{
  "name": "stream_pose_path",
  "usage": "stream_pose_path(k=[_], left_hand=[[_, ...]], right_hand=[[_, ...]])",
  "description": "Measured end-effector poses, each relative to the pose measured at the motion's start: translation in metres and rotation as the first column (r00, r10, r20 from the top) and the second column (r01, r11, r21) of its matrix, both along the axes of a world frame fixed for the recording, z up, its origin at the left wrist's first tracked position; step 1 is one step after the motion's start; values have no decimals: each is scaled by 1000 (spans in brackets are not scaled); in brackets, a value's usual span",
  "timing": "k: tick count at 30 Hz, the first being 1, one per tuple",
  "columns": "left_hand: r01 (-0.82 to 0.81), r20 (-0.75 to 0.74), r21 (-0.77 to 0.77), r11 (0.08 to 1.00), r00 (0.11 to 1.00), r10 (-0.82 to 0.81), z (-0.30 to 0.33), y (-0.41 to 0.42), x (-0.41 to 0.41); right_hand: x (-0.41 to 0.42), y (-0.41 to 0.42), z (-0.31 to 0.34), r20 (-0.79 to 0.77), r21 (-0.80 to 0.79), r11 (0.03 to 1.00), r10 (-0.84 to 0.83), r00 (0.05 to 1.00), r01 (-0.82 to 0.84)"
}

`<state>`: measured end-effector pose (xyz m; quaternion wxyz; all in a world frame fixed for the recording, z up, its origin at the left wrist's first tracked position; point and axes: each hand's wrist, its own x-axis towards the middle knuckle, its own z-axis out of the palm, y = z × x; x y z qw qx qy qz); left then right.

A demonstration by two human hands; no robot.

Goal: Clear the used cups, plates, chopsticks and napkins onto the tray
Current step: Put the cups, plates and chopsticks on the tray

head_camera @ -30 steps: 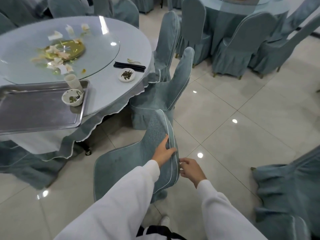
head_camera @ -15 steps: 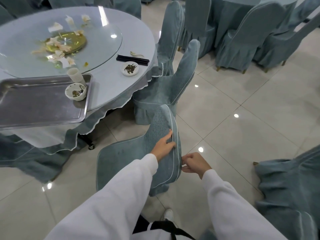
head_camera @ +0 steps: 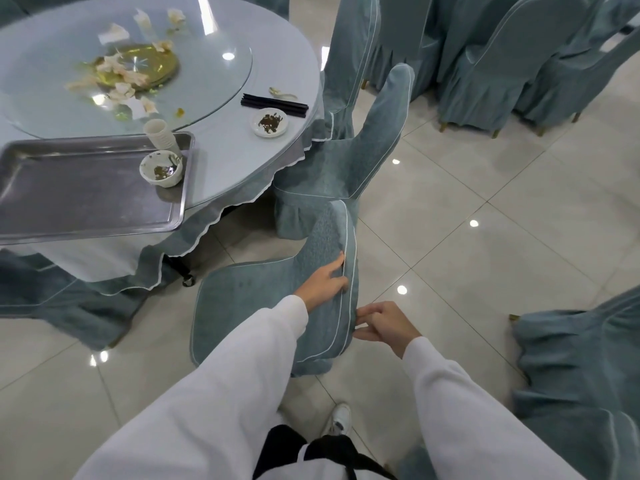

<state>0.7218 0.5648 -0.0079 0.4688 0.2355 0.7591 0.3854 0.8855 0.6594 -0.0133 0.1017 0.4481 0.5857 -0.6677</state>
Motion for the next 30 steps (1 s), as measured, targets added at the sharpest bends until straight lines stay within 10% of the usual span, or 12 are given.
stream_pose_path(k=[11, 16, 24, 30], left_hand=[[3, -4, 19, 1000, 1000, -3, 3, -85, -27], [-2, -60, 37, 999, 998, 4, -5, -115, -26], [-55, -78, 64, 996, 995, 60, -1, -120, 3], [-153, -121, -4, 988, 981, 151, -1, -109, 12]], right_hand=[[-26, -62, -14, -31, -193, 961, 198, 980, -201], [-43, -65, -8, 136, 199, 832, 499, 856, -517], [-84, -11, 20, -26, 801, 554, 413, 910, -228], [-130, 28, 28, 222, 837, 161, 773, 595, -522]])
